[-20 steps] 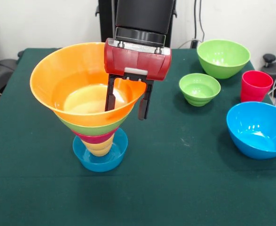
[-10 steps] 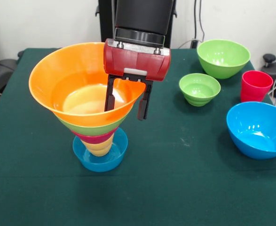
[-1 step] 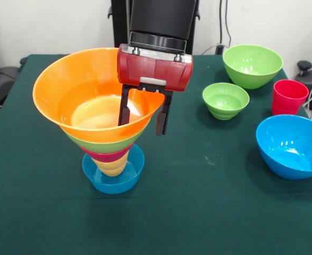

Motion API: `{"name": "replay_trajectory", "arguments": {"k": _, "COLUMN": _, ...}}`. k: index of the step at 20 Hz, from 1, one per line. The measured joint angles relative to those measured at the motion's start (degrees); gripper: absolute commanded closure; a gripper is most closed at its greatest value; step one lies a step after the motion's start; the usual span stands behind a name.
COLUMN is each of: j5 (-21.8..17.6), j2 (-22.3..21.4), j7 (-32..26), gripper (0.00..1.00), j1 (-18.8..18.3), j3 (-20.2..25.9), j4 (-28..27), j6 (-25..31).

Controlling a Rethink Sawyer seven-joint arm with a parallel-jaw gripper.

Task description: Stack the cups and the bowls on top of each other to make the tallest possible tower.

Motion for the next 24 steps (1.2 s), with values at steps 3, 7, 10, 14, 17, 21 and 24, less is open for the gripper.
{"name": "replay_trajectory", "arguments": {"k": 3, "j5": 0.00, "j2": 0.00, "j7": 0.00, "gripper": 0.00, "j1": 0.00, "j3": 0.00, "j4": 0.00, "j6": 0.00}}
{"name": "replay_trajectory", "arguments": {"k": 7, "j5": -0.01, "j2": -0.06, "j7": 0.00, "gripper": 0.00, "j1": 0.00, "j3": 0.00, "j4": 0.00, "j6": 0.00}}
{"name": "replay_trajectory", "arguments": {"k": 10, "j5": -0.01, "j2": -0.37, "j7": 0.00, "gripper": 0.00, "j1": 0.00, "j3": 0.00, "j4": 0.01, "j6": 0.00}}
{"name": "replay_trajectory", "arguments": {"k": 14, "j5": -0.01, "j2": -1.09, "j7": 0.00, "gripper": 0.00, "j1": -0.04, "j3": 0.00, "j4": 0.02, "j6": 0.04}}
{"name": "replay_trajectory", "arguments": {"k": 17, "j5": -0.01, "j2": -1.82, "j7": 0.00, "gripper": 0.00, "j1": -0.09, "j3": 0.00, "j4": 0.02, "j6": 0.44}}
{"name": "replay_trajectory", "arguments": {"k": 21, "j5": -0.01, "j2": -3.32, "j7": 0.00, "gripper": 0.00, "j1": -0.18, "j3": -0.01, "j4": 0.02, "j6": 1.55}}
{"name": "replay_trajectory", "arguments": {"k": 24, "j5": -0.01, "j2": -4.62, "j7": 0.00, "gripper": 0.00, "j1": -0.27, "j3": -0.01, "j4": 0.03, "j6": 2.67}}
